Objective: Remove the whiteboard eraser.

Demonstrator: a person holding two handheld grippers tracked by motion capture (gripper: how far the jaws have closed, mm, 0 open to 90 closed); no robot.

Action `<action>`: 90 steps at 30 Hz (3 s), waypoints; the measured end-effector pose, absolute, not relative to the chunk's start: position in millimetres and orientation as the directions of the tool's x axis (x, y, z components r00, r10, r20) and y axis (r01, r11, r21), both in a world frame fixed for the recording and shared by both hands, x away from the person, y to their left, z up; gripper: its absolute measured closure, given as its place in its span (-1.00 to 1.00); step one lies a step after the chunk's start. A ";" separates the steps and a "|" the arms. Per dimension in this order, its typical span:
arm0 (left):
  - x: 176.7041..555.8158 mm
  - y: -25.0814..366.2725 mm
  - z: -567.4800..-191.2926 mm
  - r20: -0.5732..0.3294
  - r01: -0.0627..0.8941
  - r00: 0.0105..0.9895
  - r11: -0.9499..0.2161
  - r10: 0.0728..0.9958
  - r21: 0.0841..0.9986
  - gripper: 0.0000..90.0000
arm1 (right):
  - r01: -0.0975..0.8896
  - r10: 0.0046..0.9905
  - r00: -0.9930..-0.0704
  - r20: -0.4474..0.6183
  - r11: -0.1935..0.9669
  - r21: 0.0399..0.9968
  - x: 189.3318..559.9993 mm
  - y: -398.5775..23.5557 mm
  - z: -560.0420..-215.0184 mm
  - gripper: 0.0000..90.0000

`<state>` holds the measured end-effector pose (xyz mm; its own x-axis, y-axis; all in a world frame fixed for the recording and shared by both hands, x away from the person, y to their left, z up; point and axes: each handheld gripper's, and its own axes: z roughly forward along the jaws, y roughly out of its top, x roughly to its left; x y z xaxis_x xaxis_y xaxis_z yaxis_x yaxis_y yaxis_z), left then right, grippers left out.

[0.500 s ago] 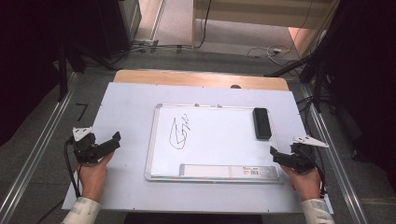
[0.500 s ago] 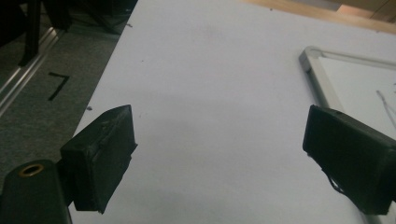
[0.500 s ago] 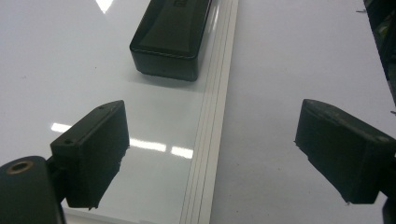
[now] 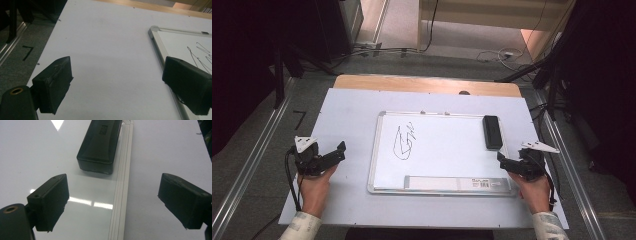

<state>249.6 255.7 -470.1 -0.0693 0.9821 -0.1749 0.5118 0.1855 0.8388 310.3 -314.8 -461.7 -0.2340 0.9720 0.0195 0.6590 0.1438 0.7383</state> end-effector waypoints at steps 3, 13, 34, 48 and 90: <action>248.9 255.3 -470.0 -0.171 0.513 -0.072 0.183 0.983 0.838 -0.79 | 0.654 0.971 -0.237 0.019 0.145 0.742 312.7 -312.5 -461.2 -0.81; 246.8 255.3 -469.4 -0.172 0.510 -0.075 0.186 0.982 0.840 -0.79 | 0.644 0.970 -0.242 0.037 0.132 0.753 330.4 -300.9 -456.4 -0.81; 247.6 254.1 -470.7 -0.164 0.519 -0.065 0.173 0.984 0.837 -0.79 | 0.681 0.984 -0.153 0.094 0.036 0.731 388.3 -283.0 -460.4 -0.82; 248.1 255.5 -471.4 -0.165 0.524 -0.068 0.175 0.984 0.833 -0.79 | 0.700 0.990 -0.127 0.063 0.044 0.713 420.2 -271.0 -467.8 -0.55; 249.4 259.6 -473.0 -0.179 0.530 -0.093 0.201 0.979 0.824 -0.79 | 0.710 0.995 -0.097 0.002 0.068 0.700 434.5 -261.4 -480.0 -0.17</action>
